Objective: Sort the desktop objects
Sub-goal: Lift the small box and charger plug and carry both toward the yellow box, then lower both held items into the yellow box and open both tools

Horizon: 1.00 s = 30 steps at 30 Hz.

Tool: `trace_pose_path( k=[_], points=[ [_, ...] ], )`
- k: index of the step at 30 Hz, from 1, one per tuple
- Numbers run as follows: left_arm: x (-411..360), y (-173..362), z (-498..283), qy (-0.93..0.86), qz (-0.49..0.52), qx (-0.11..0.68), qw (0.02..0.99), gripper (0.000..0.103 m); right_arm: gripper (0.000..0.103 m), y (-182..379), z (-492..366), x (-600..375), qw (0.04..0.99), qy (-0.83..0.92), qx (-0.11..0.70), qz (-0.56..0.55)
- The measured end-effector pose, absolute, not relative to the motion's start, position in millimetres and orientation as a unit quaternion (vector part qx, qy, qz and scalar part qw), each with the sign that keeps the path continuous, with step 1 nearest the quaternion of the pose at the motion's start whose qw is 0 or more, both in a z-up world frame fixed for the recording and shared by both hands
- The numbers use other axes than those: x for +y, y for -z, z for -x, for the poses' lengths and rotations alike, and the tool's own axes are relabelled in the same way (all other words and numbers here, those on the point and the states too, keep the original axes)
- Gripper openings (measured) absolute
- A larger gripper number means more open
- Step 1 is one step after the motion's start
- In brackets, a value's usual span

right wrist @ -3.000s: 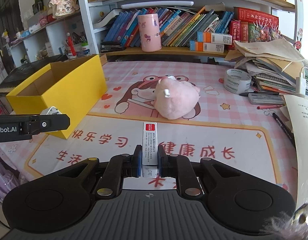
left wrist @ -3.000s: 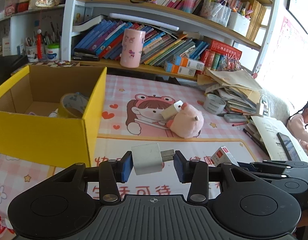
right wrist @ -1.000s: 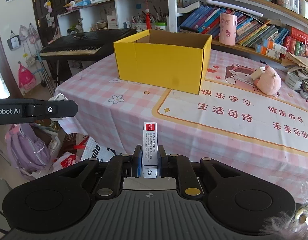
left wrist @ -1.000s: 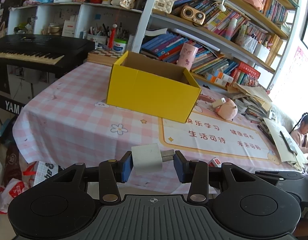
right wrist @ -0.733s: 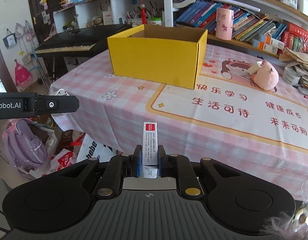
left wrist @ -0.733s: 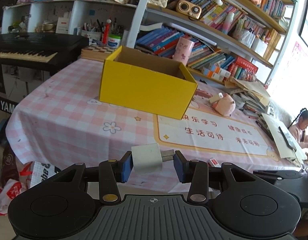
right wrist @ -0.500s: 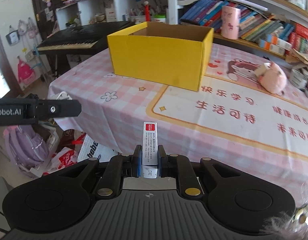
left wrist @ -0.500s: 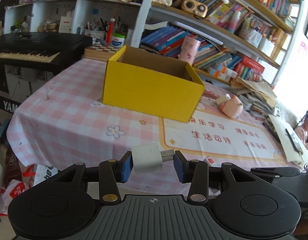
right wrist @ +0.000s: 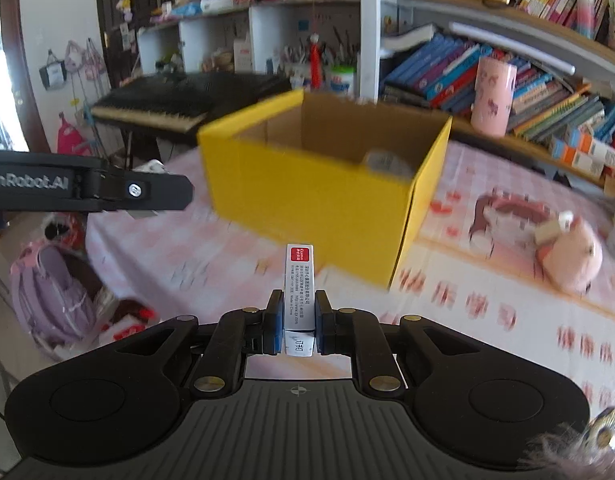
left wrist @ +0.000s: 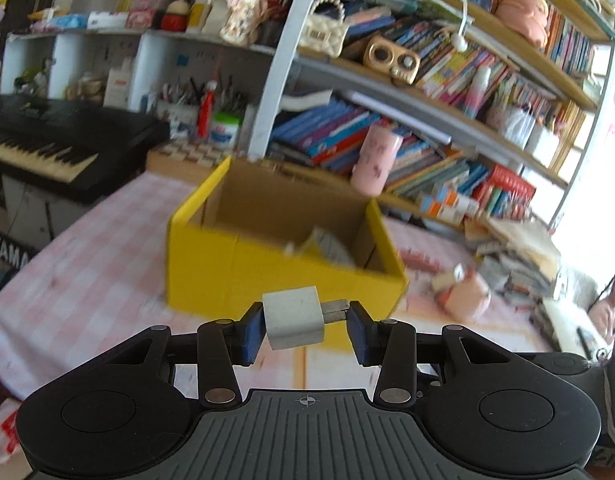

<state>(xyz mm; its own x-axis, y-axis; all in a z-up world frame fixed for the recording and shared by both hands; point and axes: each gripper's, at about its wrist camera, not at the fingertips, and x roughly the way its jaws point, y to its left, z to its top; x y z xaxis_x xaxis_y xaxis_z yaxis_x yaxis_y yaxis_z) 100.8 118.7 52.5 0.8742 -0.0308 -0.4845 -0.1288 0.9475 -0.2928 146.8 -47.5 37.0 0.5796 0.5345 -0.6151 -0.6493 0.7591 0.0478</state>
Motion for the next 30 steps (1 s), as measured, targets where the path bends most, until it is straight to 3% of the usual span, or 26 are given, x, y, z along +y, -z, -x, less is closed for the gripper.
trace_pose_path(
  k=[12, 30],
  points=[
    [130, -79, -171, -0.075, 0.128, 0.211, 0.966, 0.042, 0.013, -90, -234, -55, 0.907, -0.345, 0.234, 0.056],
    [134, -60, -247, -0.097, 0.048, 0.250, 0.962, 0.042, 0.013, -68, -325, -31, 0.896, -0.361, 0.246, 0.074]
  ],
)
